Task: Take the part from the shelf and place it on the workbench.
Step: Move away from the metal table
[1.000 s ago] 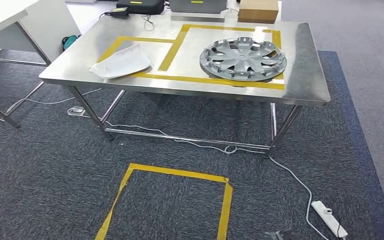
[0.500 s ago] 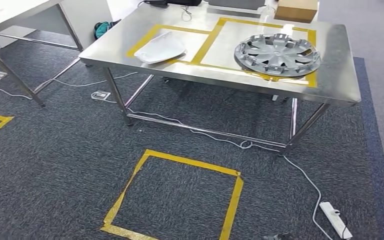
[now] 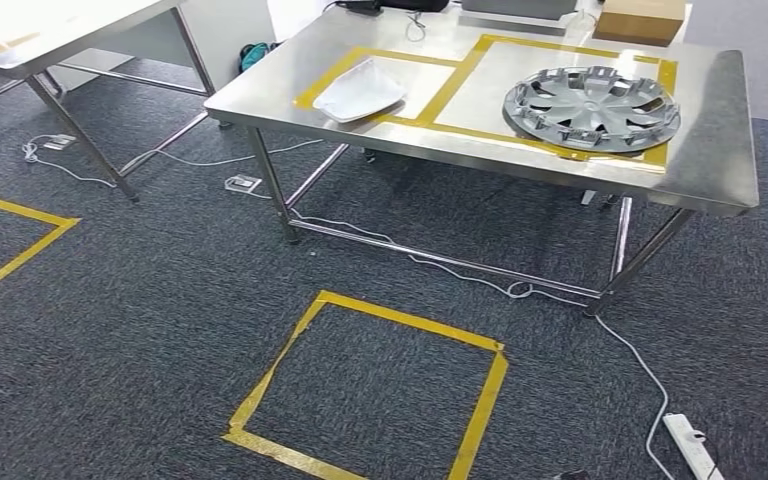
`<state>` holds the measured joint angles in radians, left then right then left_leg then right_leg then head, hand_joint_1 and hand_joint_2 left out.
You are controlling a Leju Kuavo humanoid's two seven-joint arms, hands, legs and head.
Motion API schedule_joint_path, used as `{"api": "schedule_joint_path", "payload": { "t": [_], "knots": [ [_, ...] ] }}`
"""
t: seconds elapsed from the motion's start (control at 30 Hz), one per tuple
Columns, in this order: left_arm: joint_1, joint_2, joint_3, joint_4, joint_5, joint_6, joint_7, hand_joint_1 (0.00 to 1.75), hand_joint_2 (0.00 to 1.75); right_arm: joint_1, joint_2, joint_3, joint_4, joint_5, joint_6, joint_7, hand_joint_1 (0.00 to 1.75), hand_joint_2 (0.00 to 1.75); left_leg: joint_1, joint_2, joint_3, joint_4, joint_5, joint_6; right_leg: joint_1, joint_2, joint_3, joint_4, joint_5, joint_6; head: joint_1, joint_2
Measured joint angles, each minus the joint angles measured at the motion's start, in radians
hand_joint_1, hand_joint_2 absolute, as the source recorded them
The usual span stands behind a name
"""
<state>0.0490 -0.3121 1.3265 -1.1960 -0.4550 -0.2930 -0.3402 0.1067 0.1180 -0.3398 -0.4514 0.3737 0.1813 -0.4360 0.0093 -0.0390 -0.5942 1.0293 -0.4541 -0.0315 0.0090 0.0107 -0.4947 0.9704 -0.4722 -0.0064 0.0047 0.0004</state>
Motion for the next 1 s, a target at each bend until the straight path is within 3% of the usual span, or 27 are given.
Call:
{"api": "schedule_joint_path", "payload": {
  "t": [0.1, 0.13, 0.17, 0.2, 0.27, 0.33, 0.4, 0.47, 0.53, 0.6, 0.63, 0.67, 0.7, 0.77, 0.83, 0.87, 0.93, 1.0],
  "knots": [
    [-0.015, -0.01, 0.041, 0.081, -0.062, 0.039, 0.01, 0.0, 0.0, 0.001, 0.0, -0.002, 0.0, -0.001, -0.001, 0.003, 0.0, 0.0, 0.002, 0.022, -0.079, 0.184, -0.106, -0.009, 0.0, -0.025, -0.013, -0.001, 0.012, -0.005, -0.007, 0.0],
    [-0.018, -0.013, 0.05, 0.105, -0.083, 0.051, 0.011, 0.0, 0.0, 0.002, 0.0, -0.002, 0.0, -0.001, -0.001, 0.003, 0.0, 0.0, 0.002, 0.024, -0.091, 0.22, -0.117, -0.012, 0.0, -0.034, -0.018, 0.0, 0.014, -0.004, -0.007, 0.0],
    [-0.02, -0.015, 0.056, 0.126, -0.104, 0.063, 0.011, 0.0, 0.0, 0.002, 0.0, -0.001, 0.0, -0.002, -0.001, 0.003, 0.0, 0.0, 0.003, 0.027, -0.084, 0.221, -0.108, -0.013, -0.001, -0.041, -0.022, 0.001, 0.015, -0.003, -0.007, 0.0],
    [-0.02, -0.017, 0.061, 0.143, -0.126, 0.074, 0.009, 0.0, 0.0, 0.001, 0.0, -0.001, 0.0, -0.002, -0.002, 0.003, 0.0, 0.0, 0.004, 0.031, -0.059, 0.183, -0.083, -0.014, -0.001, -0.049, -0.024, 0.003, 0.016, -0.001, -0.007, 0.0],
    [-0.021, -0.018, 0.064, 0.172, -0.167, 0.093, 0.004, 0.0, 0.0, 0.001, -0.001, -0.002, 0.0, -0.003, -0.003, 0.003, 0.0, 0.0, 0.005, 0.059, 0.019, 0.049, -0.028, -0.017, 0.001, -0.061, -0.027, 0.012, 0.013, 0.007, -0.008, 0.0],
    [-0.025, -0.019, 0.064, 0.199, -0.196, 0.104, -0.002, 0.0, 0.0, 0.001, -0.002, -0.004, 0.0, -0.005, -0.004, 0.003, 0.0, 0.0, 0.004, 0.078, 0.063, -0.035, -0.007, -0.005, 0.006, -0.073, -0.036, 0.023, 0.006, 0.017, -0.007, 0.0],
    [-0.025, -0.02, 0.065, 0.221, -0.22, 0.109, -0.008, 0.0, 0.0, 0.0, -0.003, -0.004, 0.0, -0.006, -0.005, 0.004, 0.0, 0.0, 0.002, 0.068, 0.062, -0.045, -0.007, 0.014, 0.008, -0.084, -0.041, 0.028, 0.004, 0.023, -0.004, 0.0],
    [-0.023, -0.02, 0.066, 0.237, -0.232, 0.113, -0.013, 0.0, 0.0, 0.0, -0.003, -0.004, 0.0, -0.006, -0.004, 0.004, 0.0, 0.0, 0.002, 0.059, 0.059, -0.046, -0.002, 0.028, 0.003, -0.069, -0.046, 0.045, -0.013, 0.033, -0.002, 0.0],
    [-0.025, -0.019, 0.067, 0.247, -0.236, 0.116, -0.016, 0.0, 0.0, 0.002, -0.003, -0.004, 0.0, -0.006, -0.004, 0.004, 0.0, 0.0, 0.004, 0.049, 0.054, -0.047, 0.005, 0.04, -0.002, -0.033, -0.084, 0.135, -0.074, 0.045, 0.0, 0.0],
    [-0.027, -0.019, 0.067, 0.255, -0.236, 0.117, -0.017, 0.0, 0.0, 0.005, -0.003, -0.005, 0.0, -0.006, -0.004, 0.005, 0.0, 0.0, 0.004, 0.037, 0.047, -0.047, 0.01, 0.045, -0.004, -0.017, -0.145, 0.273, -0.143, 0.049, 0.002, 0.0],
    [-0.026, -0.019, 0.067, 0.259, -0.236, 0.117, -0.017, 0.0, 0.0, 0.005, -0.003, -0.005, 0.0, -0.006, -0.005, 0.005, 0.0, 0.0, 0.004, 0.029, 0.044, -0.047, 0.011, 0.045, -0.004, -0.015, -0.163, 0.317, -0.156, 0.049, 0.002, 0.0],
    [-0.026, -0.019, 0.067, 0.263, -0.237, 0.118, -0.017, 0.0, 0.0, 0.006, -0.003, -0.005, 0.0, -0.006, -0.005, 0.005, 0.0, 0.0, 0.004, 0.022, 0.043, -0.047, 0.013, 0.045, -0.004, -0.015, -0.164, 0.323, -0.149, 0.048, 0.002, 0.0],
    [-0.025, -0.019, 0.068, 0.266, -0.24, 0.118, -0.018, 0.0, 0.0, 0.006, -0.003, -0.006, 0.0, -0.006, -0.005, 0.005, 0.0, 0.0, 0.005, 0.013, 0.043, -0.047, 0.014, 0.043, -0.004, -0.013, -0.145, 0.288, -0.123, 0.045, 0.002, 0.0],
    [-0.027, -0.019, 0.068, 0.271, -0.249, 0.12, -0.021, 0.0, 0.0, 0.006, -0.004, -0.006, 0.0, -0.006, -0.005, 0.006, 0.0, 0.0, 0.007, -0.004, 0.044, -0.047, 0.018, 0.038, -0.002, 0.011, -0.067, 0.14, -0.053, 0.034, 0.001, 0.0],
    [-0.029, -0.02, 0.068, 0.28, -0.264, 0.123, -0.024, 0.0, 0.0, 0.004, -0.005, -0.008, 0.0, -0.005, -0.005, 0.006, 0.0, 0.0, 0.012, -0.019, 0.044, -0.05, 0.023, 0.027, 0.005, 0.037, -0.011, 0.028, -0.016, 0.019, 0.001, 0.0],
    [-0.029, -0.021, 0.068, 0.285, -0.274, 0.125, -0.026, 0.0, 0.0, 0.003, -0.006, -0.009, 0.0, -0.005, -0.006, 0.006, 0.0, 0.0, 0.016, -0.025, 0.043, -0.053, 0.027, 0.021, 0.01, 0.041, -0.003, 0.009, -0.013, 0.012, 0.002, 0.0],
    [-0.027, -0.022, 0.069, 0.295, -0.297, 0.127, -0.034, 0.0, 0.0, 0.002, -0.008, -0.012, 0.0, -0.004, -0.01, 0.006, 0.0, 0.0, 0.022, -0.034, 0.041, -0.06, 0.034, 0.008, 0.013, 0.028, 0.005, -0.011, -0.001, 0.001, 0.002, 0.0],
    [-0.026, -0.022, 0.07, 0.301, -0.315, 0.129, -0.038, 0.0, 0.0, 0.002, -0.009, -0.014, 0.0, -0.004, -0.013, 0.004, 0.0, 0.0, 0.019, -0.015, 0.029, -0.039, 0.015, 0.002, 0.007, 0.012, 0.021, -0.042, 0.02, -0.005, -0.002, 0.0]
  ]
}}
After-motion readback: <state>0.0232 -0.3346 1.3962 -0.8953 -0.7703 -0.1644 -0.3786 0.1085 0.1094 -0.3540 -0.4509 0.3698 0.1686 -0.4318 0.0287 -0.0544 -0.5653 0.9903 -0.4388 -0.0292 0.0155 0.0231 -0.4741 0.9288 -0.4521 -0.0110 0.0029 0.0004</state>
